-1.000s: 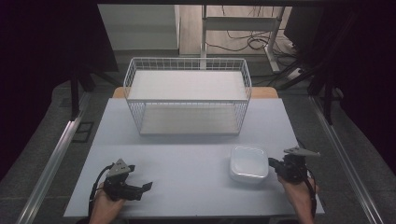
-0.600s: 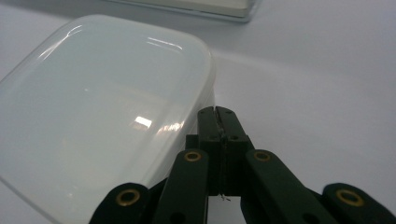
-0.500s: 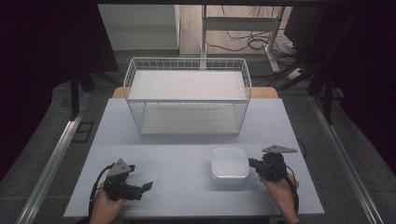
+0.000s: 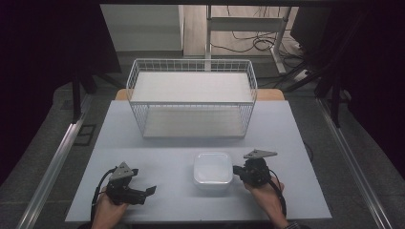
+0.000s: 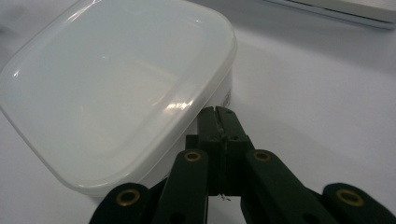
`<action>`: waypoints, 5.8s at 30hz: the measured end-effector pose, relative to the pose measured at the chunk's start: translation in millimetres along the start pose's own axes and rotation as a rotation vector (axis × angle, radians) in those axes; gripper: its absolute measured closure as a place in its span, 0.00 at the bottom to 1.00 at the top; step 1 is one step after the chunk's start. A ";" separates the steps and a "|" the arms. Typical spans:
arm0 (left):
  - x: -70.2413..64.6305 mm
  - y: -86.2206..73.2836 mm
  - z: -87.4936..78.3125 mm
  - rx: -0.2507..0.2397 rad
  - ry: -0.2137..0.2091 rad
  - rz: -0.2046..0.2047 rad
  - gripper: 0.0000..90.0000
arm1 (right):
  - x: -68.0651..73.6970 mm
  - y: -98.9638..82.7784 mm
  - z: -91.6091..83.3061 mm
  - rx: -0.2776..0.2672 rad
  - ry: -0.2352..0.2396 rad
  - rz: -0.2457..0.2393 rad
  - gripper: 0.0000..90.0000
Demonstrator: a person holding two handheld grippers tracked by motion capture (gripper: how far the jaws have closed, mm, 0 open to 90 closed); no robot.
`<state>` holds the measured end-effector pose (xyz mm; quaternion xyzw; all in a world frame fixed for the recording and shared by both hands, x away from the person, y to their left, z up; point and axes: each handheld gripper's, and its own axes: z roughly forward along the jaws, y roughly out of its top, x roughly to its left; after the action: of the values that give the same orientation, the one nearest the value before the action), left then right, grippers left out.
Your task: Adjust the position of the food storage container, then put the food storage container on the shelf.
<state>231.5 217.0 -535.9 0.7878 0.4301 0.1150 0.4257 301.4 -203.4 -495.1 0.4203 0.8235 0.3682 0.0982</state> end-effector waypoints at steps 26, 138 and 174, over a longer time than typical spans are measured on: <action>-4.7 1.5 -1.9 0.004 -0.016 0.024 0.08 | 10.7 -7.1 -21.5 -0.128 0.038 -0.155 0.28; -44.9 69.6 33.1 -0.049 -0.256 -0.146 0.90 | 34.2 14.9 -13.2 -0.119 0.184 0.109 0.87; -18.6 179.7 -26.7 -0.199 -0.179 -0.081 0.89 | 34.8 139.5 -55.1 -0.303 0.199 0.013 0.87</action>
<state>309.9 169.8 -377.9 0.7308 0.4085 0.0691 0.5425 340.1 -153.3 -354.8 0.3676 0.7615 0.5284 0.0760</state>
